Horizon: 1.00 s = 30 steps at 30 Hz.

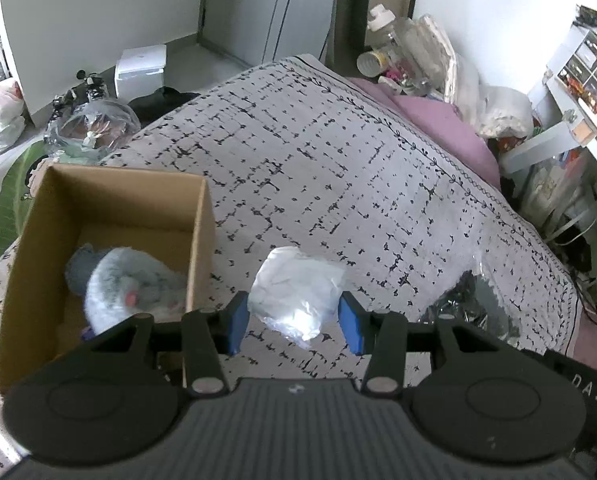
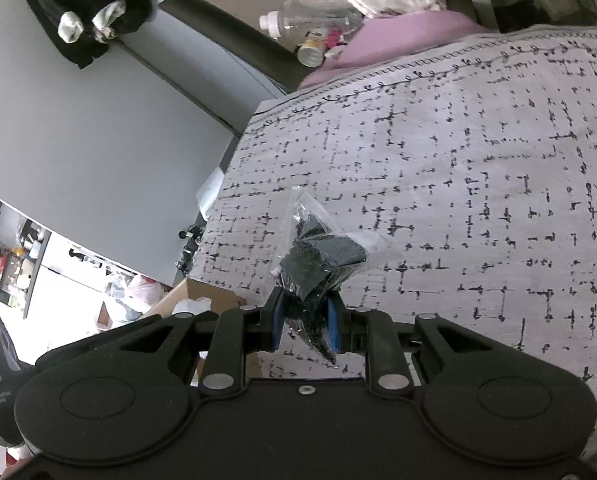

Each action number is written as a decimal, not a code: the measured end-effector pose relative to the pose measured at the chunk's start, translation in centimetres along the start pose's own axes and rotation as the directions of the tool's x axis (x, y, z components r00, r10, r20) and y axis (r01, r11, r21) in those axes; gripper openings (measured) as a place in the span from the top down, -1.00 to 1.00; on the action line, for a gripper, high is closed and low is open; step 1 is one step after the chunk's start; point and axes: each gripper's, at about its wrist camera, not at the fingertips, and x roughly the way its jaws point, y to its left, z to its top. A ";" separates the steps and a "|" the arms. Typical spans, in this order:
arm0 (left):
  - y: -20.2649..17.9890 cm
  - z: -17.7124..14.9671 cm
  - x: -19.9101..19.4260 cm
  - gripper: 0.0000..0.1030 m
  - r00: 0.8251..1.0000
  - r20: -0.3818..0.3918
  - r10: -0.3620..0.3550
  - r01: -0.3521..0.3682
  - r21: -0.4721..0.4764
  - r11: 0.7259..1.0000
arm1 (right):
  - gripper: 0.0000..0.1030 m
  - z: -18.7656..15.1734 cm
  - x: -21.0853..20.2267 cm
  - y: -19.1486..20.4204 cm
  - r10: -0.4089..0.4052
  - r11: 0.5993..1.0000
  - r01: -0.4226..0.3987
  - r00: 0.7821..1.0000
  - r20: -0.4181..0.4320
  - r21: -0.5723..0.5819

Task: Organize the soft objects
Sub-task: 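Carry the white ball into the box with the left gripper while the right gripper carries the black bag over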

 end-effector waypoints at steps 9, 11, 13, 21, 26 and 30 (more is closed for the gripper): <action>3.2 0.1 -2.4 0.09 1.000 0.025 -0.003 0.004 -0.038 0.999 | 0.58 -0.8 0.2 3.3 0.018 0.997 -0.017 1.000 0.013 -0.071; 3.9 0.1 -2.8 0.09 0.999 0.033 -0.002 0.003 -0.046 0.999 | 0.58 -1.0 0.4 4.0 0.021 0.996 -0.020 1.000 0.011 -0.085; 4.7 0.2 -3.1 0.09 0.999 0.038 0.001 0.001 -0.055 0.998 | 0.58 -1.2 0.8 4.7 0.020 0.995 -0.019 1.000 0.009 -0.102; 8.3 0.6 -3.6 0.09 0.999 0.043 0.019 -0.015 -0.105 0.994 | 0.58 -2.1 2.2 7.5 0.030 0.990 -0.032 0.999 -0.016 -0.140; 10.7 0.9 -3.7 0.09 0.998 0.046 0.033 -0.026 -0.148 0.989 | 0.58 -2.5 3.1 9.2 0.037 0.985 -0.041 0.999 -0.026 -0.166; 12.4 1.2 -3.7 0.09 0.998 0.047 0.050 -0.042 -0.169 0.985 | 0.58 -2.9 3.8 10.3 0.051 0.981 -0.056 0.998 -0.035 -0.183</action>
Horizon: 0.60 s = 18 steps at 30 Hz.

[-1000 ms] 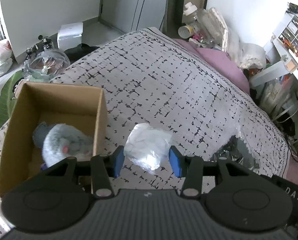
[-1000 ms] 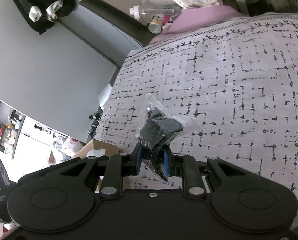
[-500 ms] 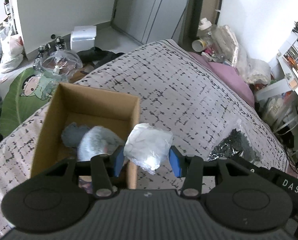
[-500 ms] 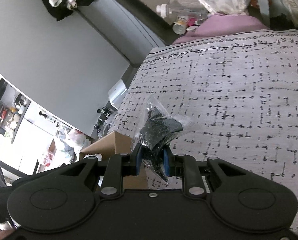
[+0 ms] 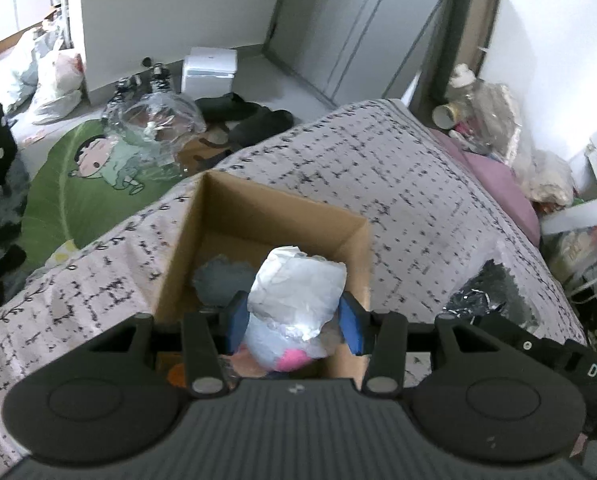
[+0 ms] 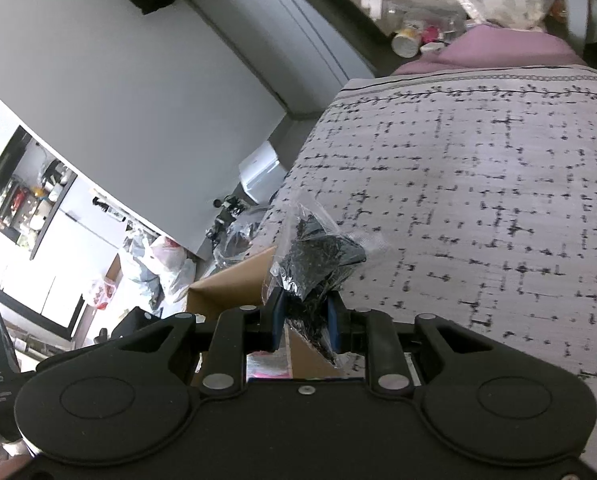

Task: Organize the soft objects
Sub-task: 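Carry the white ball into the box with the left gripper while the right gripper carries the black bag over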

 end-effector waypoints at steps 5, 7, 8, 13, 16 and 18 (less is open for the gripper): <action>2.1 0.1 0.7 0.09 1.000 -0.015 0.018 -0.019 -0.045 0.999 | 0.58 0.0 1.5 1.5 0.005 1.000 -0.006 1.000 -0.015 -0.026; 3.0 0.0 1.2 0.09 0.999 -0.029 0.029 -0.031 -0.063 0.998 | 0.58 0.0 2.2 2.0 0.010 0.999 -0.011 1.000 -0.024 -0.037; 3.3 0.0 1.3 0.09 0.999 -0.035 0.032 -0.034 -0.069 0.997 | 0.58 0.0 2.4 2.3 0.011 0.999 -0.013 1.000 -0.027 -0.040; 4.4 -0.2 1.9 0.06 0.997 -0.065 0.045 -0.051 -0.090 0.995 | 0.58 -0.1 3.8 3.7 0.024 0.998 -0.027 0.998 -0.050 -0.054; 4.9 0.2 2.0 -0.02 0.997 -0.070 0.034 -0.040 -0.098 0.994 | 0.58 -0.2 4.6 4.7 0.035 0.997 -0.039 0.997 -0.064 -0.063; 4.9 0.4 1.9 -0.11 0.997 -0.064 0.042 -0.047 -0.082 0.996 | 0.58 -0.2 5.1 5.2 0.041 0.997 -0.047 0.996 -0.076 -0.068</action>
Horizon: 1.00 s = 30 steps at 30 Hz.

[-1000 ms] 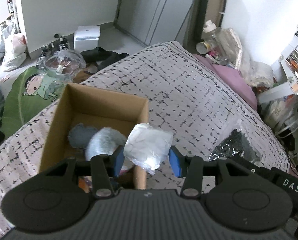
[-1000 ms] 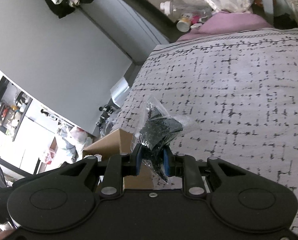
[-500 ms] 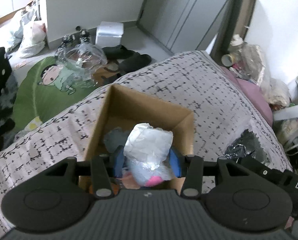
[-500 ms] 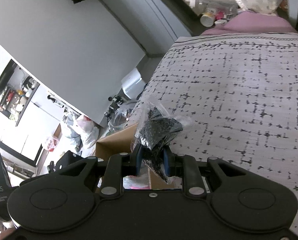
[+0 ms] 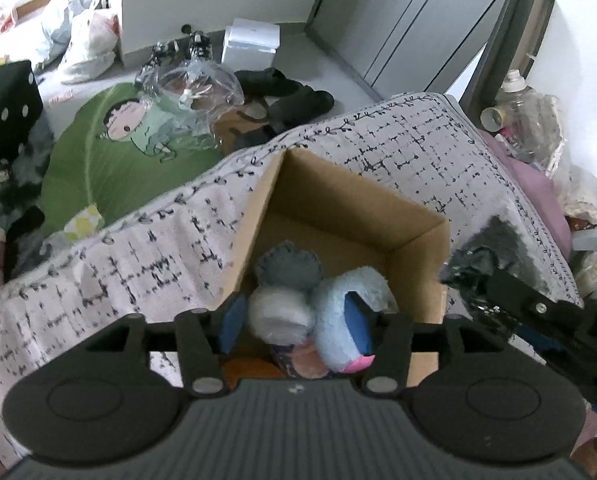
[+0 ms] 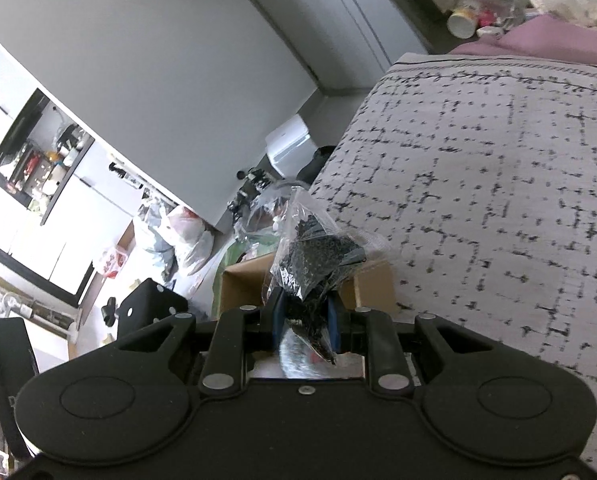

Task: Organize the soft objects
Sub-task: 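Carry the white ball into the box with the left gripper while the right gripper carries the black bag over, then open both grippers to release the white ball and black bag into the box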

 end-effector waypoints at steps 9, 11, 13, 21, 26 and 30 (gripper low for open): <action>0.7 1.1 -0.9 -0.18 1.000 0.018 0.005 -0.004 -0.043 0.999 | 0.30 0.2 1.9 1.1 0.059 0.997 -0.056 0.997 -0.045 0.054; 0.8 1.1 -1.2 -0.19 1.000 0.016 0.004 -0.003 -0.046 0.999 | -0.03 0.2 1.6 0.6 0.067 0.995 -0.063 0.997 -0.040 0.083; 0.7 1.1 -1.5 -0.30 1.000 0.018 -0.004 0.005 -0.044 0.999 | -0.06 0.1 0.9 0.0 0.061 0.993 -0.059 0.998 -0.026 0.098; -0.3 0.4 -3.1 -0.43 0.999 0.038 -0.020 0.021 -0.022 1.000 | -0.06 -0.3 -2.7 -2.6 0.043 0.991 -0.044 0.999 0.012 0.125; -1.3 0.0 -4.3 -0.52 0.999 0.046 -0.017 0.017 0.002 1.000 | -0.08 -0.3 -4.7 -3.2 0.022 0.996 -0.024 1.000 0.021 0.090; -1.7 -0.3 -5.3 -0.55 0.997 0.070 -0.033 0.033 0.001 0.999 | -0.39 -0.3 -6.3 -3.1 -0.016 1.000 0.016 0.999 0.033 0.009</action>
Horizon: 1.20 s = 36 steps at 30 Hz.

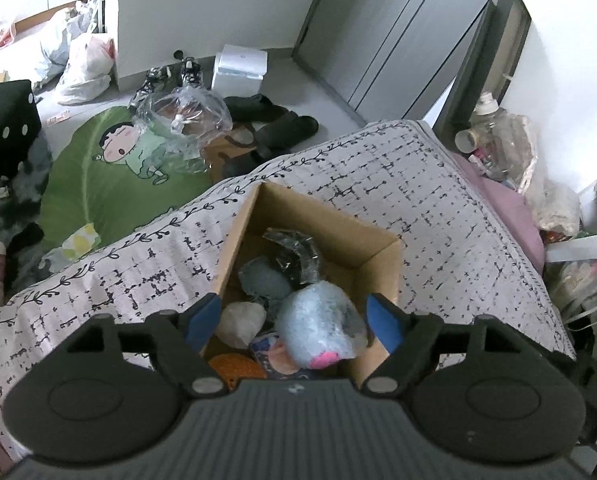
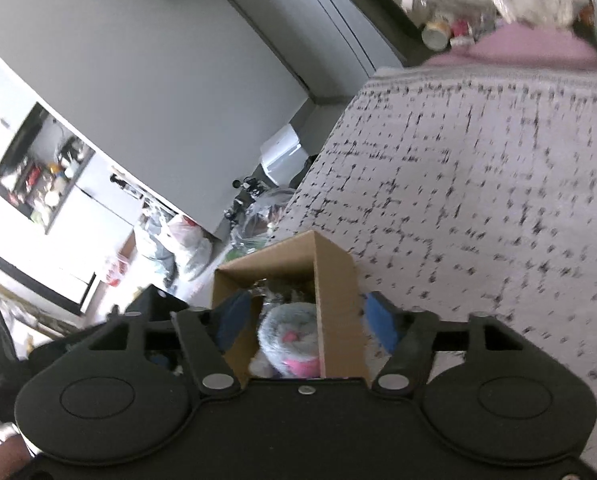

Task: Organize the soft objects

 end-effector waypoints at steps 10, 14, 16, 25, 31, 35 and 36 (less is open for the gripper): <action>-2.1 -2.0 -2.1 -0.81 1.000 -0.012 -0.004 0.005 0.057 0.998 | -0.81 -0.5 -4.2 -1.1 -0.038 0.998 0.041 0.997 0.067 -0.041; -3.3 -3.1 -2.8 -0.90 1.000 -0.012 -0.011 0.012 0.085 0.996 | -0.91 -0.7 -6.0 -1.8 -0.046 0.998 0.050 0.994 0.098 -0.042; -3.8 -3.6 -3.3 -0.97 1.000 -0.006 -0.015 0.015 0.101 0.995 | -0.99 -0.9 -7.0 -2.1 -0.052 0.998 0.057 0.992 0.114 -0.041; -5.4 -5.9 -5.5 -0.99 0.999 0.013 -0.049 0.046 0.163 0.986 | -1.00 -2.0 -10.6 -3.5 -0.102 0.993 0.112 0.979 0.177 -0.048; -5.8 -7.3 -7.1 -0.99 0.997 0.020 -0.075 0.069 0.207 0.976 | -1.00 -3.0 -12.5 -3.5 -0.117 0.989 0.132 0.976 0.183 -0.071; -5.7 -8.1 -8.2 -0.99 0.997 0.021 -0.076 0.069 0.233 0.970 | -1.00 -3.8 -13.7 -3.3 -0.125 0.986 0.144 0.974 0.187 -0.090; -5.7 -8.4 -8.4 -0.99 0.997 0.023 -0.077 0.069 0.239 0.968 | -1.00 -4.0 -14.0 -3.3 -0.128 0.984 0.148 0.974 0.188 -0.095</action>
